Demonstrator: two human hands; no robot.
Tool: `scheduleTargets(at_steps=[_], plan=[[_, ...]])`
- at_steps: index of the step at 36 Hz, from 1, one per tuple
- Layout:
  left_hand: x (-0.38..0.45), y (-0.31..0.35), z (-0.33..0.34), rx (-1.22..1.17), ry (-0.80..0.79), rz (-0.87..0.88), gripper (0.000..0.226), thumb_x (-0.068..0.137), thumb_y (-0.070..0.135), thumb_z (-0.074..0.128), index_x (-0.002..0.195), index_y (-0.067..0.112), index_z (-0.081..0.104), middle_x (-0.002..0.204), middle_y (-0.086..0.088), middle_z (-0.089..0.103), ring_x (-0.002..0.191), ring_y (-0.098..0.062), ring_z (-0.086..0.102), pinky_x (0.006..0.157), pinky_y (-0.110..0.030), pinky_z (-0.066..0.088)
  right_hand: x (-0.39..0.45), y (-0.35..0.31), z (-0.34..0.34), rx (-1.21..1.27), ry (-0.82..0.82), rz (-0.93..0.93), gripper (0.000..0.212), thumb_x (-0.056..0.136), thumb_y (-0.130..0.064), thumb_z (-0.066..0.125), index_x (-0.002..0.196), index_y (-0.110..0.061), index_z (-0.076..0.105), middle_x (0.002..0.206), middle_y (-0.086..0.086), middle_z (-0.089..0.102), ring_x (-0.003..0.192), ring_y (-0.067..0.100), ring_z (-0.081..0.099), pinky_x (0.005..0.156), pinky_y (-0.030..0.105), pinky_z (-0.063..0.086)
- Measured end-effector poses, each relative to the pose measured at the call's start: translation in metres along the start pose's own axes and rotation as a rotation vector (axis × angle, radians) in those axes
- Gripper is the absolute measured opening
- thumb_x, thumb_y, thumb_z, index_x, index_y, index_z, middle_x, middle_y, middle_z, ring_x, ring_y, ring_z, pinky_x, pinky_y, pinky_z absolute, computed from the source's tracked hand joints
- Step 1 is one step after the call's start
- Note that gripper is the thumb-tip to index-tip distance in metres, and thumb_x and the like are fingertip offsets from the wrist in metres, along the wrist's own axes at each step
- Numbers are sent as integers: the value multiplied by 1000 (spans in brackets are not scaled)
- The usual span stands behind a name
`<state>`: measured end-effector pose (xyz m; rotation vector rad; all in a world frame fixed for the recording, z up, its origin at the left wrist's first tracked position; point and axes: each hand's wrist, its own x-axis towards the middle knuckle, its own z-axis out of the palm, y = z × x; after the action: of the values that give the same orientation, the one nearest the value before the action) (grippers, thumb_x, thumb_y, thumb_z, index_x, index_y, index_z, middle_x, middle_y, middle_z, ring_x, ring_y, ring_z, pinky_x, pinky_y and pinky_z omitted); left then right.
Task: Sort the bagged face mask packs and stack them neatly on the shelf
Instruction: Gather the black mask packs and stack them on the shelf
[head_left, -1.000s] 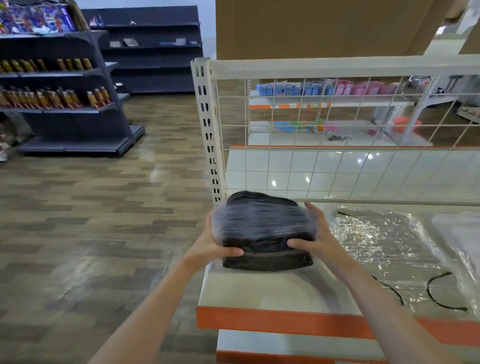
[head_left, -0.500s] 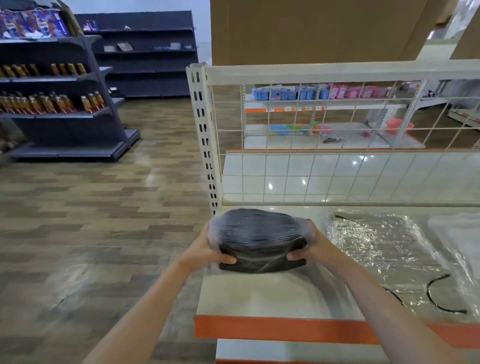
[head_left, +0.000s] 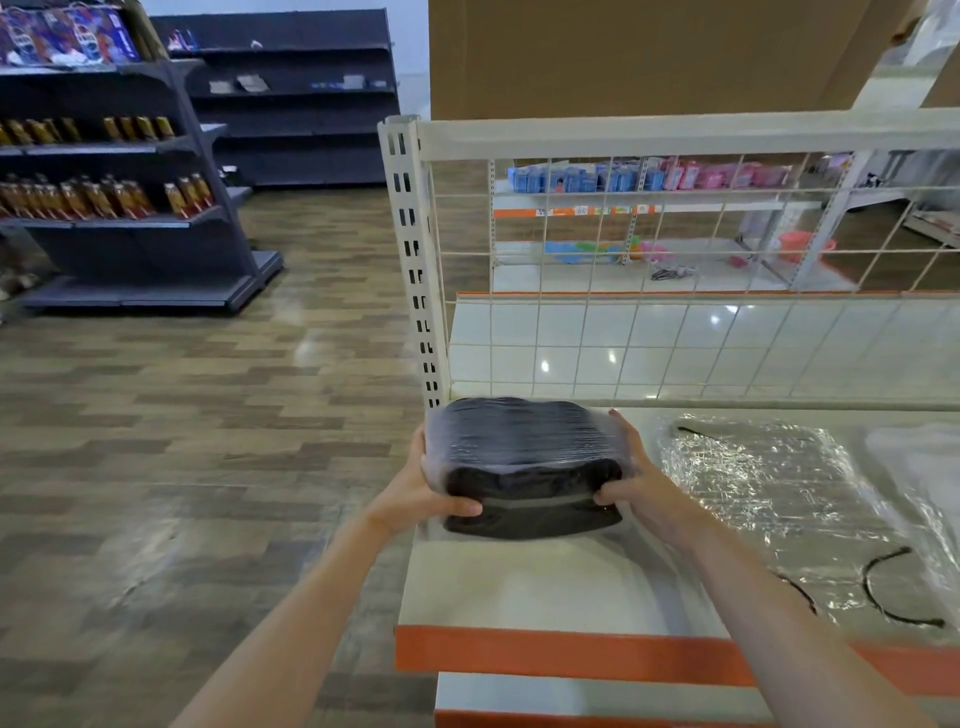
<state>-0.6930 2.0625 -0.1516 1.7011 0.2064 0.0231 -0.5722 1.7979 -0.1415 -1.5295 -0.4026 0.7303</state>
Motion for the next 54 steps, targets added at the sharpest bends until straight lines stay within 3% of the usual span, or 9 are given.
scheduleTargets(at_steps=[13, 16, 22, 26, 28, 31, 36, 46, 54], plan=[[7, 8, 8, -11, 0, -69, 139, 39, 17, 90, 146, 23, 3, 146, -4, 30, 129, -16, 42, 100, -26, 43, 9, -16, 3, 200, 100, -63, 69, 54, 2, 55, 117, -25, 50, 112, -3, 61, 104, 21, 56, 93, 36, 43], [10, 10, 9, 19, -20, -65, 134, 39, 20, 89, 144, 25, 6, 146, -4, 26, 130, -17, 39, 94, -19, 47, 9, -25, 5, 297, 145, -76, 54, 59, -23, 72, 110, -14, 57, 104, 2, 67, 100, 22, 60, 81, 32, 45], [12, 12, 11, -36, -15, -51, 129, 45, 19, 86, 145, 24, 5, 137, 2, 35, 114, -5, 48, 86, -14, 48, 25, -27, 6, 113, 342, -2, 86, 53, -73, 67, 119, -18, 61, 116, 5, 66, 113, 26, 59, 103, 45, 40], [12, 12, 15, -129, 97, -20, 91, 73, 3, 78, 140, 24, 20, 121, 13, 43, 99, 11, 47, 71, -5, 47, 28, -29, 13, 35, 450, -28, 34, 84, -46, 59, 102, -17, 61, 105, 2, 65, 105, 22, 58, 93, 38, 43], [12, 14, 22, -176, 187, -6, 66, 84, 6, 66, 137, 22, 29, 118, 11, 49, 97, 7, 52, 69, -7, 48, 29, -27, 13, 31, 469, -33, 27, 86, -41, 58, 99, -17, 60, 106, 3, 64, 105, 21, 57, 98, 42, 42], [16, 19, 32, -270, 347, -13, 46, 93, 29, 52, 135, 14, 39, 120, 2, 55, 113, -11, 54, 79, -16, 45, 30, -23, 12, 39, 478, -41, 28, 83, -43, 60, 98, -19, 62, 108, 3, 65, 107, 22, 58, 101, 47, 41], [30, 17, 34, -269, 399, -70, 55, 97, 52, 31, 139, 17, 42, 142, -2, 47, 129, -17, 44, 107, -32, 32, 35, -22, 11, 56, 499, -61, 14, 88, -36, 59, 95, -24, 61, 106, 0, 64, 108, 21, 57, 99, 41, 42], [40, 15, 34, -200, 379, -117, 57, 100, 51, 17, 149, 24, 23, 153, 2, 28, 141, -17, 25, 115, -40, 16, 45, -23, 11, -70, 462, 2, 40, 98, -42, 37, 126, -20, 55, 123, -1, 58, 117, 19, 51, 101, 38, 40], [49, 17, 32, -189, 365, -127, 52, 100, 50, 21, 146, 26, 27, 152, 2, 29, 141, -19, 26, 113, -39, 21, 73, -5, -2, -57, 395, 117, 59, 83, -66, 42, 124, -27, 54, 123, 2, 61, 115, 24, 55, 103, 49, 41]])
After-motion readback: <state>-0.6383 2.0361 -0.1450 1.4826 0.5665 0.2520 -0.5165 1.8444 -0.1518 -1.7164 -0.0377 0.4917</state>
